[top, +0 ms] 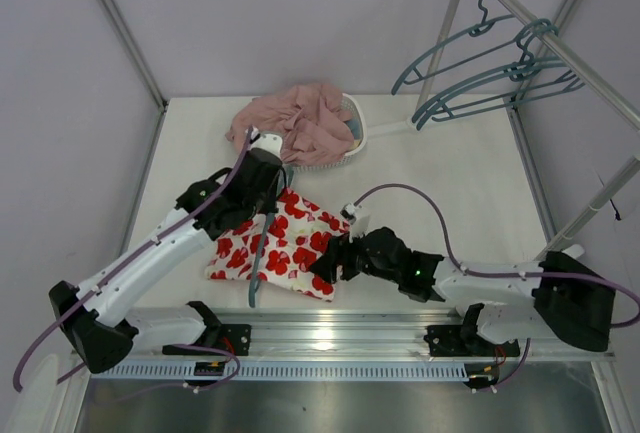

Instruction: Place the skirt on the hanger

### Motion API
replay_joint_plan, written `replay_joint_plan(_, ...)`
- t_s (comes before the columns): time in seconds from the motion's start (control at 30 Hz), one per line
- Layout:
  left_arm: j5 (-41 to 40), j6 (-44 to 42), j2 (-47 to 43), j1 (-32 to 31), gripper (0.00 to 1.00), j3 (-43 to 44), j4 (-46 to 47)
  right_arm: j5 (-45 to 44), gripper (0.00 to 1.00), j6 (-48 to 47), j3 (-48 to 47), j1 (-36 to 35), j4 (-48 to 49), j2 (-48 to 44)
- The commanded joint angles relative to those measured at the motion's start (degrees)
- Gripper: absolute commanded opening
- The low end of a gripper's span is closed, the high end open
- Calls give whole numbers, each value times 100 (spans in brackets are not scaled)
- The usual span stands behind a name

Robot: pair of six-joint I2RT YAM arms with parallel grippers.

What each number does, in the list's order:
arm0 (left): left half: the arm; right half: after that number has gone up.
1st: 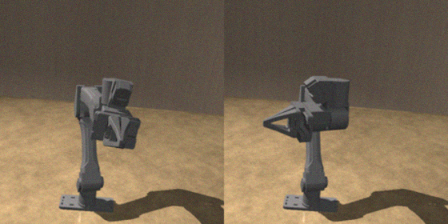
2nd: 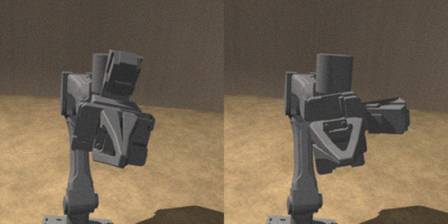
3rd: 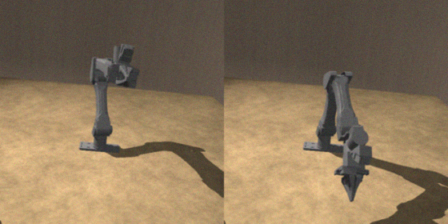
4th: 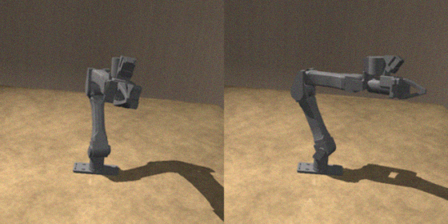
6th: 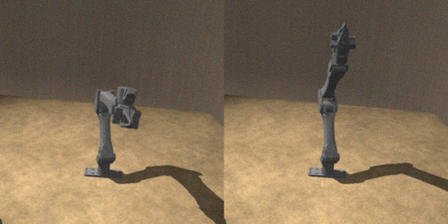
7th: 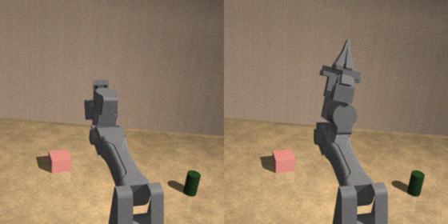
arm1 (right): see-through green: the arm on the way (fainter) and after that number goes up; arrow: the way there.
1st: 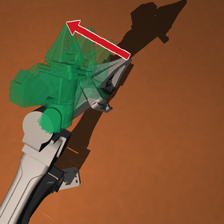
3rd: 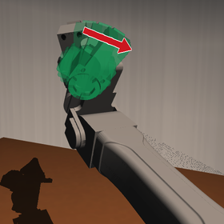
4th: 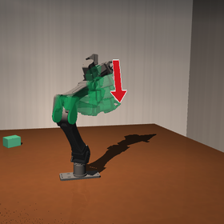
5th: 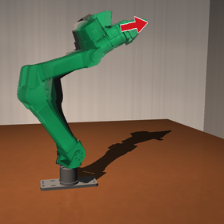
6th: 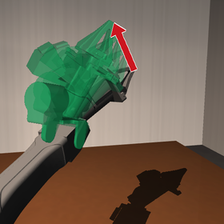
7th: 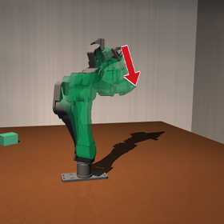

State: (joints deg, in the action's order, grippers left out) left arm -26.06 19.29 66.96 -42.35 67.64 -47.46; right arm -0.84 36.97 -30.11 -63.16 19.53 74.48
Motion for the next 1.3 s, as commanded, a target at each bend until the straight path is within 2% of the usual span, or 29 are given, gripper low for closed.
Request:
replay_joint_plan(0.0, 277, -4, 35, 42, 0, 592, -175, -390, 74, -252, -179, -223, 736, -591)
replay_joint_plan(0.1, 382, 40, 124, 42, 0, 943, -360, -811, 83, -261, -302, -530, 999, -786)
replay_joint_plan(0.17, 392, 92, 160, 42, 0, 1137, -439, -1065, 86, -392, -487, -784, 1175, -619)
replay_joint_plan(0.2, 400, 110, 160, 42, 0, 1190, -457, -1215, 91, -401, -566, -847, 1254, -514)
replay_joint_plan(0.37, 479, 189, 230, 34, 0, 1593, -650, -1296, 95, -181, -1128, -1049, 1649, 416)
replay_joint_plan(0.47, 453, 189, 256, 34, 0, 1814, -808, -1287, 95, -155, -1400, -1172, 2141, 830)
replay_joint_plan(0.67, 330, 49, 414, 34, 0, 2297, -1203, -1990, 95, 152, -2015, -1261, 2082, 1375)
replay_joint_plan(0.83, 172, -74, 546, 34, 0, 2614, -1467, -1998, 95, 126, -2166, -1269, 2582, 1570)
replay_joint_plan(1.03, 67, -276, 836, 34, 0, 3411, -1854, -2350, 94, 3, -2482, -1322, 2582, 1728)
replay_joint_plan(1.27, 5, -426, 1161, 34, 0, 4257, -2346, -2350, 87, -146, -2799, -1383, 2766, 1869)
